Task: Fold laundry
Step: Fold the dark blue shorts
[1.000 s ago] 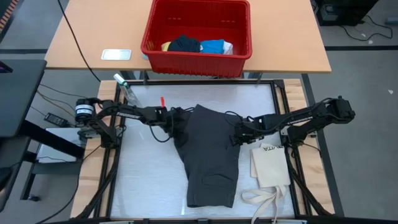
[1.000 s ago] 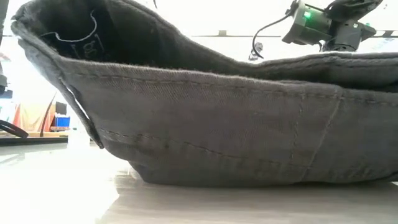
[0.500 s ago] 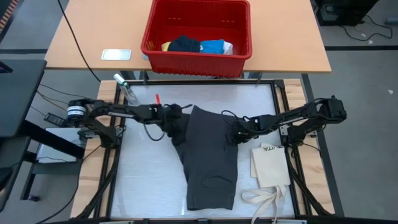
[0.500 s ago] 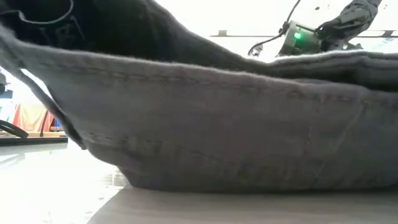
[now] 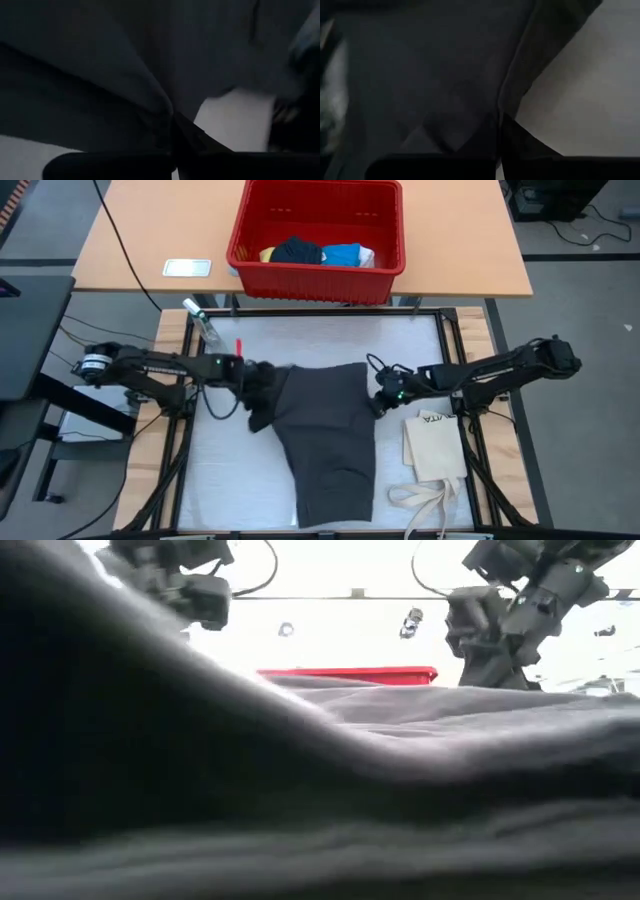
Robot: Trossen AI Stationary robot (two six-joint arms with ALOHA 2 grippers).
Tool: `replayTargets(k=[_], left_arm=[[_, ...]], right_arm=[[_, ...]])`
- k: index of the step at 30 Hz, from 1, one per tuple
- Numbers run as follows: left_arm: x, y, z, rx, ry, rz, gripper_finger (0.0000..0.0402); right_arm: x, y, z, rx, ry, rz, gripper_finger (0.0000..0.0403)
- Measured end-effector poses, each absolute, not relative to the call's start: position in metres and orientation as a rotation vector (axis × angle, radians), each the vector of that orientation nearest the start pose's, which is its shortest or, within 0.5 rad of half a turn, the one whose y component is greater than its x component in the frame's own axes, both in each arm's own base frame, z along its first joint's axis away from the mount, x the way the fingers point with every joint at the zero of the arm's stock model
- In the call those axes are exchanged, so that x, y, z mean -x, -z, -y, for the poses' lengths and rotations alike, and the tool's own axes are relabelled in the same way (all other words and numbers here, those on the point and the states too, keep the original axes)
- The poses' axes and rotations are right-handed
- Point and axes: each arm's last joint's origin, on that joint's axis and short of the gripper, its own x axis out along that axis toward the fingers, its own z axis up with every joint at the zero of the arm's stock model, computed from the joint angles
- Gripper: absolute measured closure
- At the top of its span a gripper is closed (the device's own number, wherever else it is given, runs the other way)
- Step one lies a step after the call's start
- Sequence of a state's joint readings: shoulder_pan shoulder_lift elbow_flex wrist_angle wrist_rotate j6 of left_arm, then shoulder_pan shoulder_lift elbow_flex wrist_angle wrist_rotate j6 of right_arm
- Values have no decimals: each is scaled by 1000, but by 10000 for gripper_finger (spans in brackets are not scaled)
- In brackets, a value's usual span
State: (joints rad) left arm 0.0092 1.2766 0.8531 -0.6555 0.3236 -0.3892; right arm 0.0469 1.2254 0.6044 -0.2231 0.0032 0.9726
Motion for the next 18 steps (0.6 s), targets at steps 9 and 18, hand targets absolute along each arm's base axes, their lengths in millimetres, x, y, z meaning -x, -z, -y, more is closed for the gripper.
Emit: replayTargets(k=[9, 18], left_arm=[[-218, -173, 24, 567, 42, -1158, 380], [-226, -194, 21, 674, 4, -1090, 346]], right_arm=[[-248, -137, -5, -793, 354, -996, 356], [-251, -155, -2, -972, 312, -877, 253]])
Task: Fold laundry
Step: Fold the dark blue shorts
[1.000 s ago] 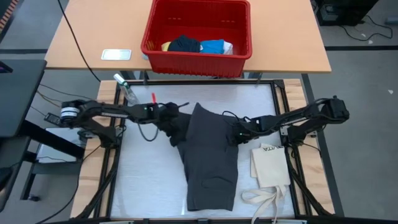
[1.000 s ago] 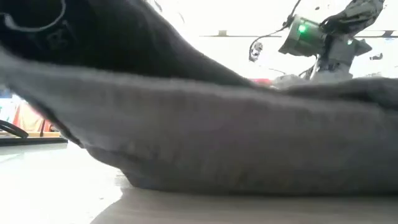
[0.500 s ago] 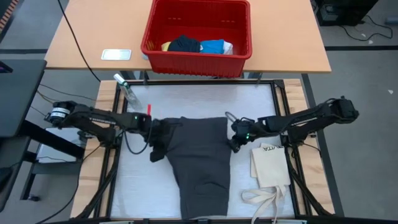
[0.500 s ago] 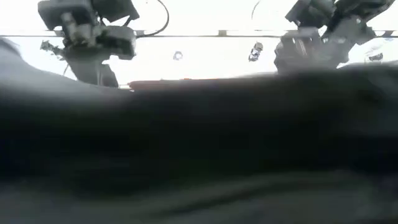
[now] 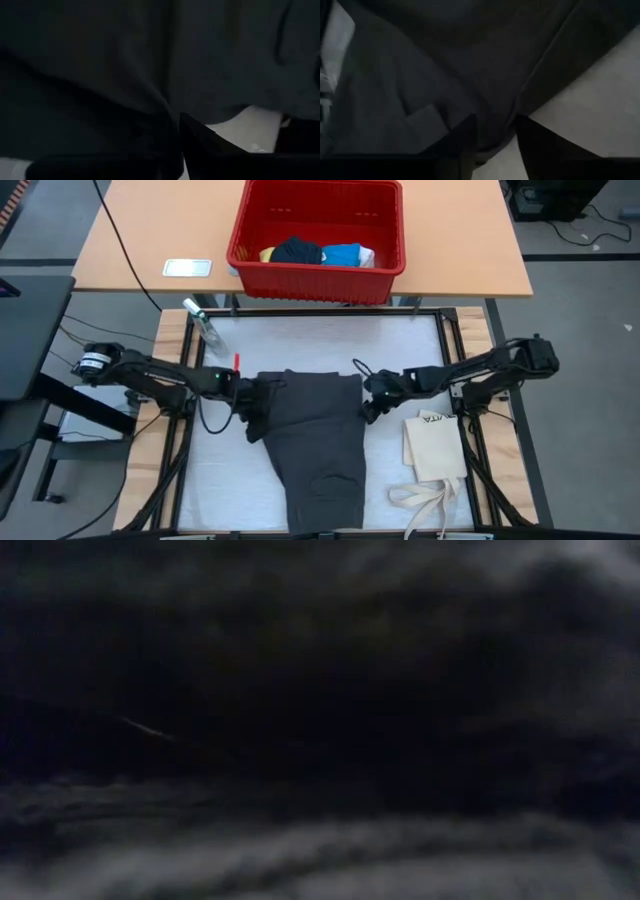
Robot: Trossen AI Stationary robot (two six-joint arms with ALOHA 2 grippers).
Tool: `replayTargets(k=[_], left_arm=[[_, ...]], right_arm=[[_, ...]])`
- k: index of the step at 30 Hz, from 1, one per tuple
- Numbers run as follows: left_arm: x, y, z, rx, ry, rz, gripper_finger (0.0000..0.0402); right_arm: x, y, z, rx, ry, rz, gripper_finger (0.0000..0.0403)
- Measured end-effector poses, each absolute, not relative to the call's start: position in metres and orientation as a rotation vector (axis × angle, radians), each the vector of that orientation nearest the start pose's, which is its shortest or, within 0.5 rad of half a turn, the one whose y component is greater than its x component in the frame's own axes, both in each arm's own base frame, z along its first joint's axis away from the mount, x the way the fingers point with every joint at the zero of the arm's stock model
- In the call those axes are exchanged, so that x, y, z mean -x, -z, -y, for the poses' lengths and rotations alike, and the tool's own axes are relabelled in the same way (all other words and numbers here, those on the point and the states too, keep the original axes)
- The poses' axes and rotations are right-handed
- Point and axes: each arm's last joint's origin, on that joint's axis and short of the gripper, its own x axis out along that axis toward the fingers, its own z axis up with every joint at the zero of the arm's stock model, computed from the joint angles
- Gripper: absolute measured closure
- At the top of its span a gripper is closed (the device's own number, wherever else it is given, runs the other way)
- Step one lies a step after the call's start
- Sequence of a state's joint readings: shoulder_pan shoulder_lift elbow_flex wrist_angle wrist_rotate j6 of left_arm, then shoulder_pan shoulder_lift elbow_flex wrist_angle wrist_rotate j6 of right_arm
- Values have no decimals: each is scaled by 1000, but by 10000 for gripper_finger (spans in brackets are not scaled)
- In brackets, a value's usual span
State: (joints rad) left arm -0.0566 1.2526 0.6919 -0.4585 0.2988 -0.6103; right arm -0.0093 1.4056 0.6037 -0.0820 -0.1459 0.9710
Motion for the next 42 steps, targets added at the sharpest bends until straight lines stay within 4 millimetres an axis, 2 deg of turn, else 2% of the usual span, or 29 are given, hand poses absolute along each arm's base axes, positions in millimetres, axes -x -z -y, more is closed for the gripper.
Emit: replayTargets(k=[5, 9, 11, 17, 24, 29, 31, 34, 36, 37, 42], left_arm=[[-230, -214, 7, 651, -129, -993, 326], [-227, -215, -14, 684, -322, -940, 304], [-227, -211, -25, 701, -376, -942, 290], [-244, -187, -52, 674, -463, -943, 248], [-254, -158, -68, 714, -518, -1019, 239], [-261, -145, -69, 709, -493, -1027, 257], [-263, -143, -70, 710, -491, -1031, 283], [-262, -143, -70, 714, -492, -1035, 346], [-260, -149, -70, 741, -476, -1047, 385], [-259, -156, -71, 761, -462, -1051, 391], [-256, -218, -67, 749, -420, -1075, 398]], right_arm=[[-240, -173, 9, -980, 456, -769, 239], [-231, -175, 20, -992, 582, -756, 239], [-229, -173, 24, -1001, 616, -766, 239], [-233, -168, 33, -1033, 632, -764, 239], [-233, -166, 32, -1048, 640, -770, 239], [-233, -166, 32, -1056, 644, -768, 239], [-233, -166, 32, -1062, 647, -767, 239], [-233, -166, 32, -1062, 647, -767, 241], [-233, -165, 32, -1061, 650, -770, 244], [-233, -165, 32, -1062, 651, -771, 245], [-233, -165, 32, -1064, 653, -776, 255]])
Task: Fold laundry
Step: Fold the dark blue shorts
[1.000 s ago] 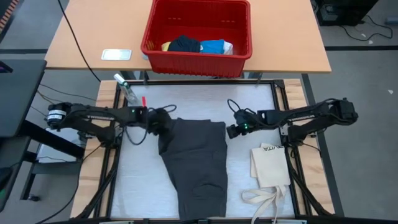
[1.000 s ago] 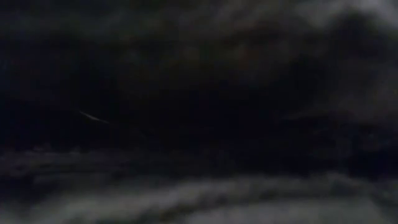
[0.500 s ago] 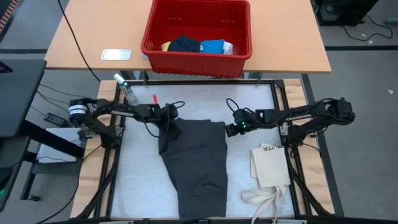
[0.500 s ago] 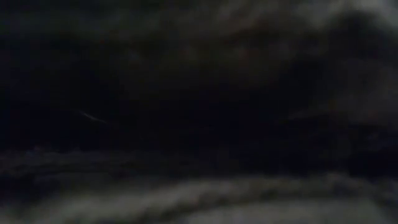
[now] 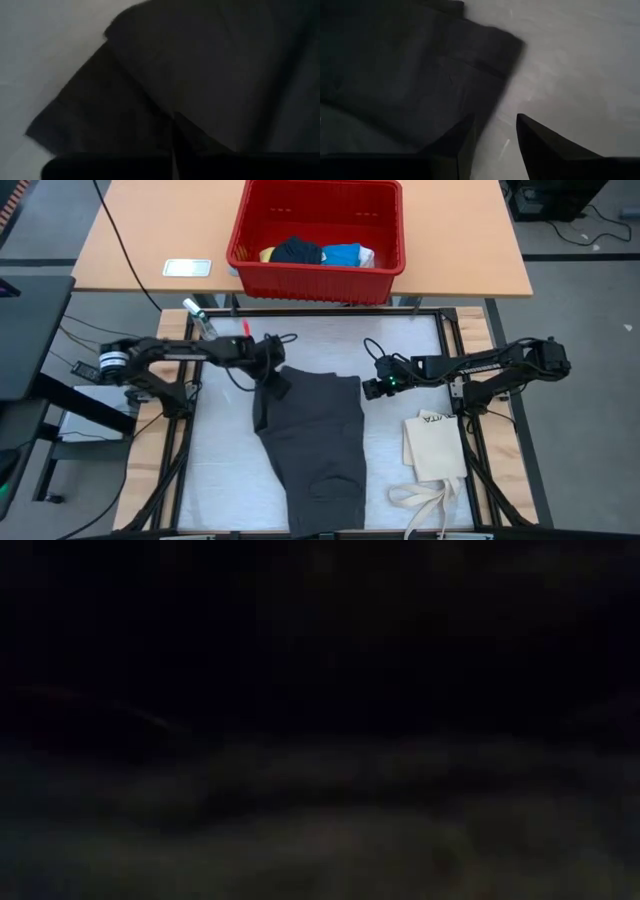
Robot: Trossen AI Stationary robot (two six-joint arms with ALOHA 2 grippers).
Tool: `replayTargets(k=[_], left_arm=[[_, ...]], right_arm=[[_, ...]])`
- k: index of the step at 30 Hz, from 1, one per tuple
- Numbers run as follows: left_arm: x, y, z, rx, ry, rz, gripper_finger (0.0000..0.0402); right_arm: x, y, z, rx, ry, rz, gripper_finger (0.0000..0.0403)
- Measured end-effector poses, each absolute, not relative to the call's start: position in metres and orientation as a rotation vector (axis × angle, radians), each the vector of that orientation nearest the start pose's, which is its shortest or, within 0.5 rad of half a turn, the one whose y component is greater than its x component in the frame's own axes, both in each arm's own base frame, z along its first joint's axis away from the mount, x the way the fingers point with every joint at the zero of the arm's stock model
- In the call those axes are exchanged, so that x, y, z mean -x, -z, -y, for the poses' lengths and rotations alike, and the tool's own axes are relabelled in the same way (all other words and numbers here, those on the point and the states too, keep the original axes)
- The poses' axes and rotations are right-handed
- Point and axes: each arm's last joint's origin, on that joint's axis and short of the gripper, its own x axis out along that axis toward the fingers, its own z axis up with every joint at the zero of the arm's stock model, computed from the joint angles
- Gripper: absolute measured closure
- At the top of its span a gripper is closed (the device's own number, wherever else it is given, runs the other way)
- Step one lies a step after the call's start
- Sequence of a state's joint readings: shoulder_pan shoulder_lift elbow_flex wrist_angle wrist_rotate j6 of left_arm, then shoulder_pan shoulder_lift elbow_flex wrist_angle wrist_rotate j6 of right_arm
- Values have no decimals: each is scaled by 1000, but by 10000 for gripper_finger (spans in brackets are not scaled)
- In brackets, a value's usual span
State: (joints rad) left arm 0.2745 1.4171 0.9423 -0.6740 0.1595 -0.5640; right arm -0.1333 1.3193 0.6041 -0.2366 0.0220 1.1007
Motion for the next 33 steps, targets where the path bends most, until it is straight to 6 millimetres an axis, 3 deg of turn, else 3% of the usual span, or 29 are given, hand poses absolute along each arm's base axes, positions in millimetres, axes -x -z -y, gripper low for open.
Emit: replayTargets(k=[3, 6, 11, 17, 20, 24, 28, 33], left_arm=[[-250, -251, -63, 738, -414, -1107, 399], [-241, -270, -57, 746, -433, -1174, 399], [-227, -276, -40, 789, -471, -1304, 400], [-221, -280, 3, 782, -488, -1357, 401], [-211, -261, 30, 748, -556, -1428, 401], [-185, -216, 50, 755, -753, -1549, 401], [-164, -189, 48, 749, -934, -1524, 400], [-161, -188, 33, 774, -1041, -1434, 378]], right_arm=[[-232, -165, 32, -1069, 646, -785, 260], [-232, -164, 31, -1072, 644, -797, 263], [-231, -164, 31, -1087, 628, -813, 264], [-233, -165, 26, -1071, 609, -815, 264], [-233, -165, 25, -1049, 625, -802, 264], [-234, -165, 23, -1016, 639, -774, 264], [-235, -166, 24, -982, 641, -757, 264], [-238, -168, 25, -941, 601, -736, 264]])
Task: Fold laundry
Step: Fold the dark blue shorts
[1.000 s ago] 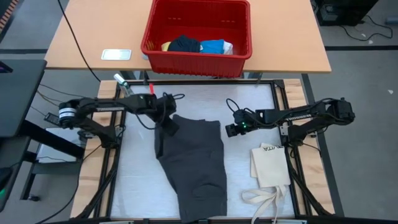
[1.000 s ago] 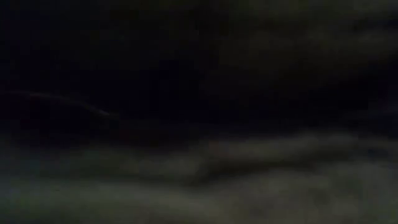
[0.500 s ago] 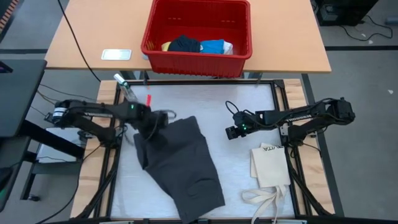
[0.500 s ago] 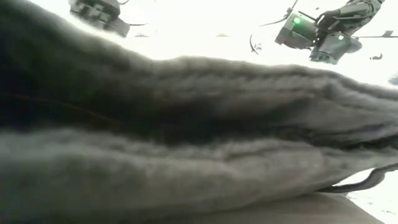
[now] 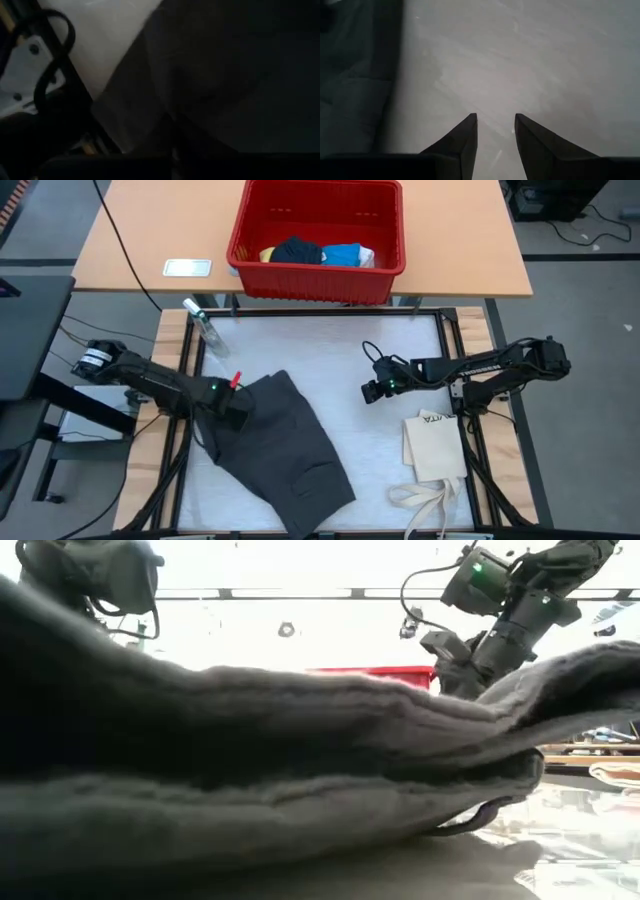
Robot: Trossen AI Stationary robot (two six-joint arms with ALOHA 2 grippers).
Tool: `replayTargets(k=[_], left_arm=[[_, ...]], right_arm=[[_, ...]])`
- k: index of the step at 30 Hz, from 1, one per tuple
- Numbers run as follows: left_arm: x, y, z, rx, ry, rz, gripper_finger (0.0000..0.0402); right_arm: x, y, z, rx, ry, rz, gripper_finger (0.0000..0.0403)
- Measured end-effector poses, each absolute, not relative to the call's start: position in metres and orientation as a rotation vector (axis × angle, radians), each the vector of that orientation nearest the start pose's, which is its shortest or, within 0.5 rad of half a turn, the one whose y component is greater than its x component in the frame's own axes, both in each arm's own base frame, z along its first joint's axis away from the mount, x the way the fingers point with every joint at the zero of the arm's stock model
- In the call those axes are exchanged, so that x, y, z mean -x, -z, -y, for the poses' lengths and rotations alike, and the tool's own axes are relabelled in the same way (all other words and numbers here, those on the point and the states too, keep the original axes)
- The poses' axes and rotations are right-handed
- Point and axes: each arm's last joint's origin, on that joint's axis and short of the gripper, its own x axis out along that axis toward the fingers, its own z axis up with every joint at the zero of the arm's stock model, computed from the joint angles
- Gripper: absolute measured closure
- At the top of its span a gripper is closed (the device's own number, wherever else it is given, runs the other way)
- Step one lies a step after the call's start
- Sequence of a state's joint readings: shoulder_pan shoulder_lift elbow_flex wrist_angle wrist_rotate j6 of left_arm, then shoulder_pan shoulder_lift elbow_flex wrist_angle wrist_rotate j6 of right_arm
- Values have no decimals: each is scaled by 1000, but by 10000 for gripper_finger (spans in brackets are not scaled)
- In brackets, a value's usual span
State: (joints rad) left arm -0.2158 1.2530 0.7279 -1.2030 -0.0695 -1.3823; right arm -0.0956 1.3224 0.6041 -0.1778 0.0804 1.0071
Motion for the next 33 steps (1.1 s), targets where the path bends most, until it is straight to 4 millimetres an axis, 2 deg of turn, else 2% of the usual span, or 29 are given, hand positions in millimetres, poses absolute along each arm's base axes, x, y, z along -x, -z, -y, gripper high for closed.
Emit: replayTargets(k=[4, 7, 11, 14, 17, 20, 22, 25, 30, 33], left_arm=[[-161, -190, 23, 796, -1093, -1418, 358], [-162, -201, 21, 756, -1081, -1440, 341], [-167, -227, 19, 538, -1020, -1417, 312], [-174, -251, 18, 387, -912, -1391, 289], [-186, -275, 22, 317, -720, -1309, 269], [-201, -294, 38, 272, -501, -1167, 258], [-209, -298, 53, 214, -366, -1089, 254], [-213, -293, 78, 138, -189, -1056, 248], [-218, -281, 130, 111, 134, -1031, 231], [-218, -274, 162, 12, 300, -985, 218]], right_arm=[[-245, -174, 23, -906, 474, -691, 264], [-251, -178, 15, -826, 283, -698, 264], [-257, -187, -7, -537, -35, -660, 264], [-257, -188, -21, -377, -142, -647, 264], [-256, -188, -31, -240, -202, -639, 263], [-256, -189, -38, -110, -267, -609, 260], [-257, -191, -43, 7, -321, -569, 256], [-258, -195, -50, 155, -384, -501, 247], [-259, -190, -60, 196, -433, -497, 226], [-265, -181, -74, 257, -524, -503, 219]])
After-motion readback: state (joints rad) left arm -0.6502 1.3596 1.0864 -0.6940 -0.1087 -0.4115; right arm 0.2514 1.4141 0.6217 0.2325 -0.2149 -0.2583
